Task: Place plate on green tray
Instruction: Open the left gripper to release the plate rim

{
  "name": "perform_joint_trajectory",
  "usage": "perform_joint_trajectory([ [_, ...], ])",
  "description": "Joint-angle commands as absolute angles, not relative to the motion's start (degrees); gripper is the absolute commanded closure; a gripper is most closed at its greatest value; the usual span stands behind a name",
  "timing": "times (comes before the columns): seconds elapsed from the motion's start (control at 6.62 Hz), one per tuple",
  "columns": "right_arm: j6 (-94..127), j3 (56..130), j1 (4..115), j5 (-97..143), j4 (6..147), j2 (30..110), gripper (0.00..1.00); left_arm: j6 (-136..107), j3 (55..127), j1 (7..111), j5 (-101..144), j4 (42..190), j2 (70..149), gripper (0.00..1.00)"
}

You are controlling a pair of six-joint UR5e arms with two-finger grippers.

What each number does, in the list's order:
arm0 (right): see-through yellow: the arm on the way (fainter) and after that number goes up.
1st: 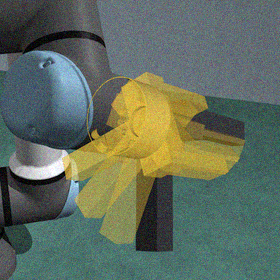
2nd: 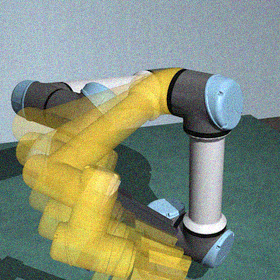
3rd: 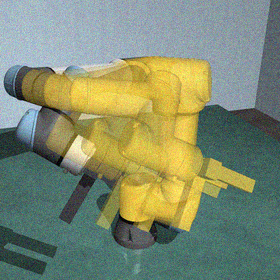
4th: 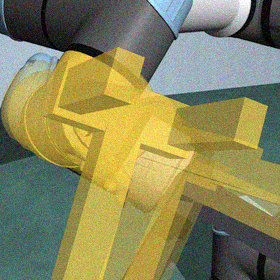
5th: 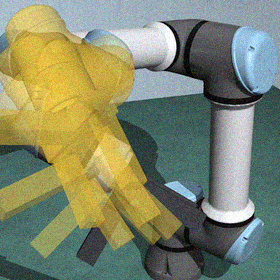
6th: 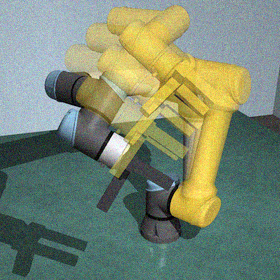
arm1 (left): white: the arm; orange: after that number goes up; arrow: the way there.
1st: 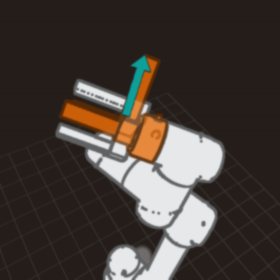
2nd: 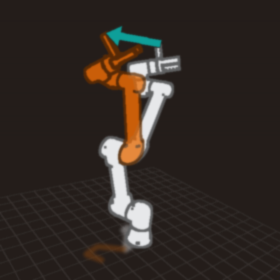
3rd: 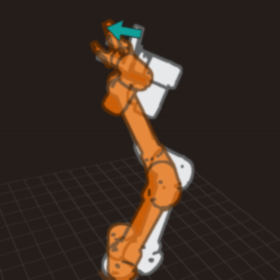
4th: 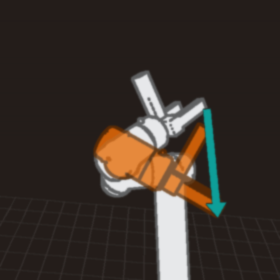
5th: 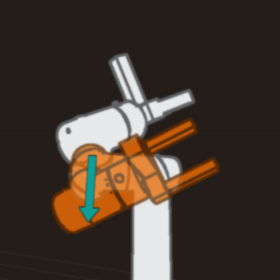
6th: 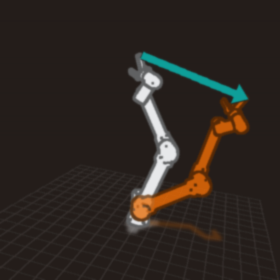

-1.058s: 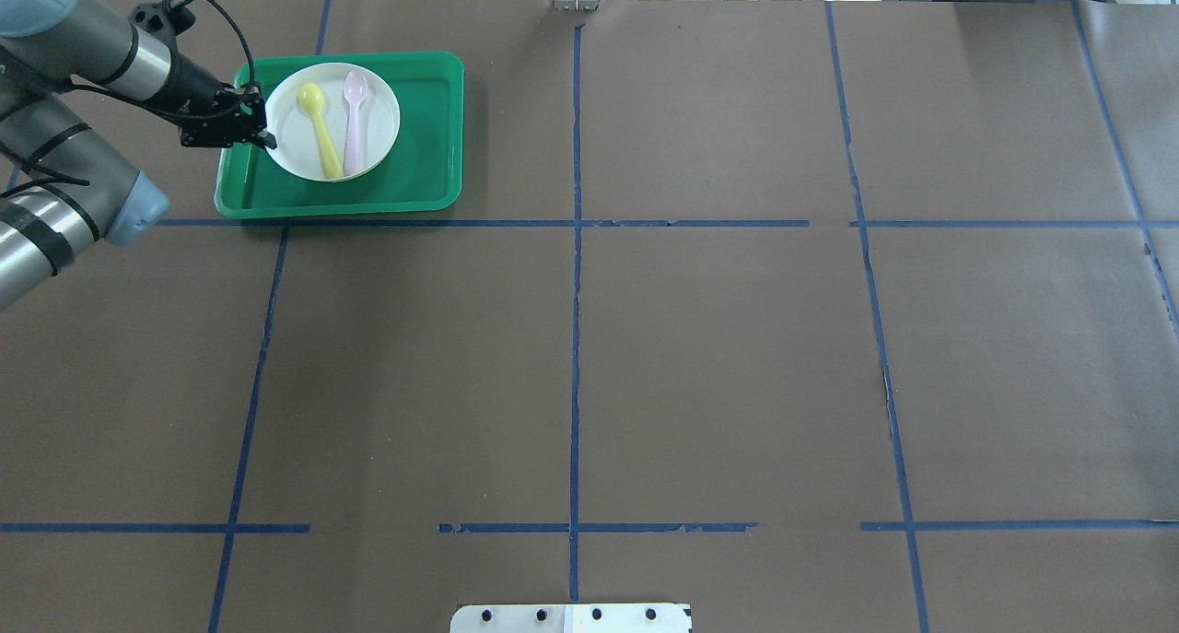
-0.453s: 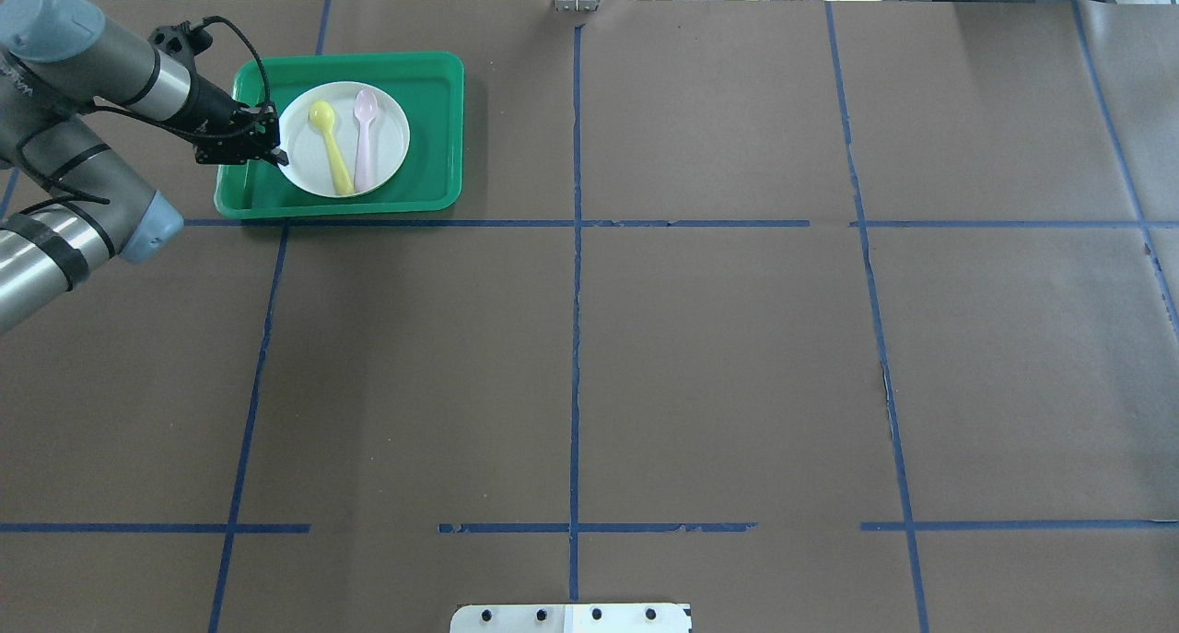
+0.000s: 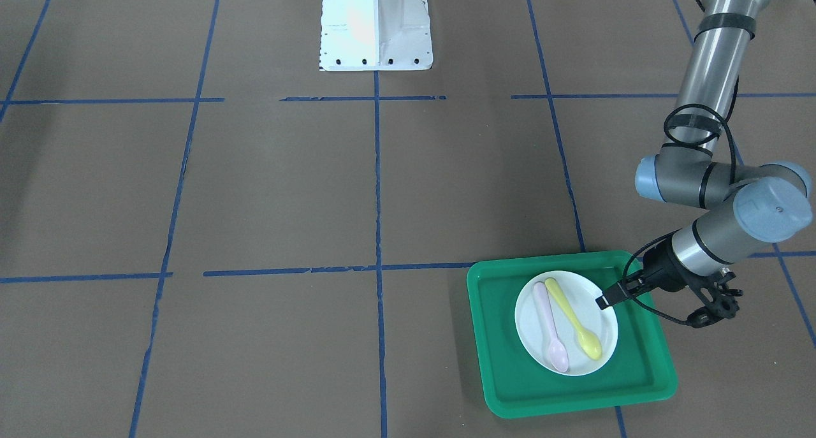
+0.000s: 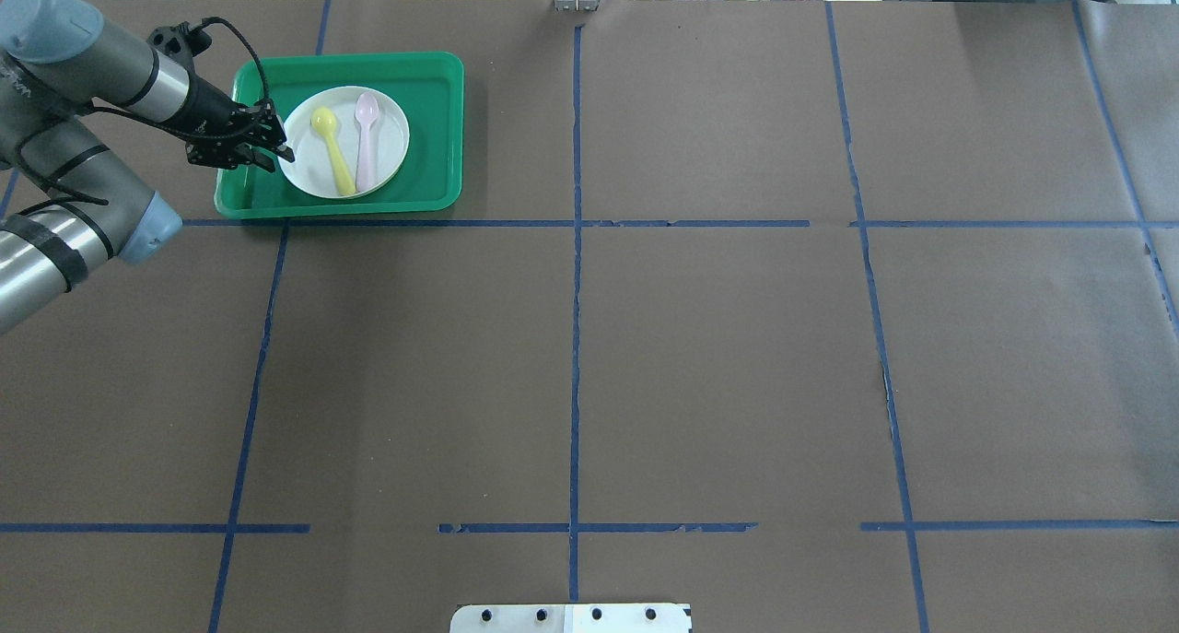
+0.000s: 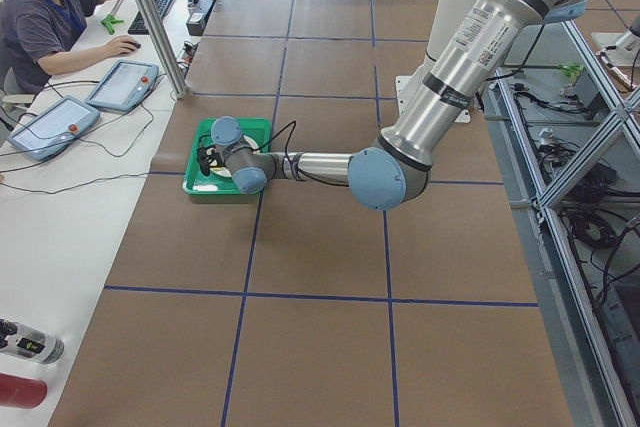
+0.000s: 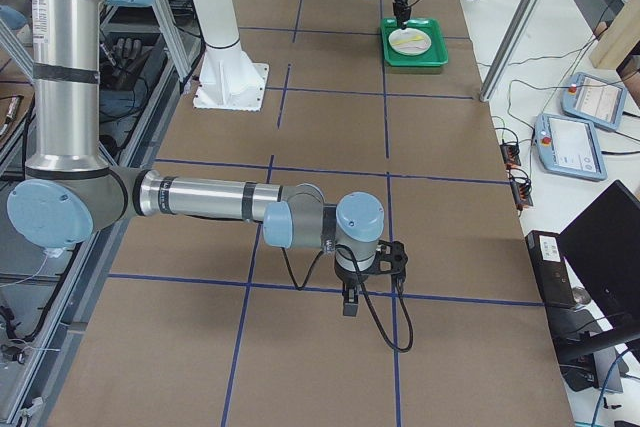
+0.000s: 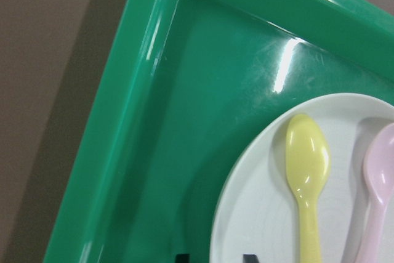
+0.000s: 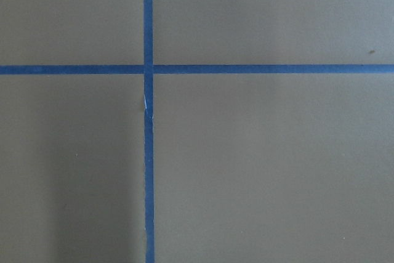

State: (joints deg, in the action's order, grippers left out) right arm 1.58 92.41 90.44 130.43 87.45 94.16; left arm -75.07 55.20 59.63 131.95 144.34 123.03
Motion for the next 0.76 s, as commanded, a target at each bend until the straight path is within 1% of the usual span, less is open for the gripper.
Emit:
perform_joint_trajectory([
  [0.0, 1.58, 92.46, 90.44, 130.43, 87.45, 94.13, 0.0, -71.74, 61.47, 63.44, 133.67, 143.27, 120.52, 0.0],
  [0.15, 1.58, 92.46, 90.44, 130.43, 87.45, 94.13, 0.0, -67.98, 68.74, 64.07, 134.2, 139.26, 117.02, 0.0],
  [0.3, 1.58, 92.46, 90.44, 130.43, 87.45, 94.13, 0.0, -61.07, 74.04, 66.07, 134.21, 131.74, 115.76, 0.0],
  [0.45, 1.58, 92.46, 90.44, 130.43, 87.45, 94.13, 0.0, -51.69, 81.57, 68.18, 134.12, 121.13, 113.92, 0.0],
  [0.6, 1.58, 92.46, 90.44, 130.43, 87.45, 94.13, 0.0, -42.89, 89.31, 70.55, 133.51, 113.54, 109.47, 0.0],
])
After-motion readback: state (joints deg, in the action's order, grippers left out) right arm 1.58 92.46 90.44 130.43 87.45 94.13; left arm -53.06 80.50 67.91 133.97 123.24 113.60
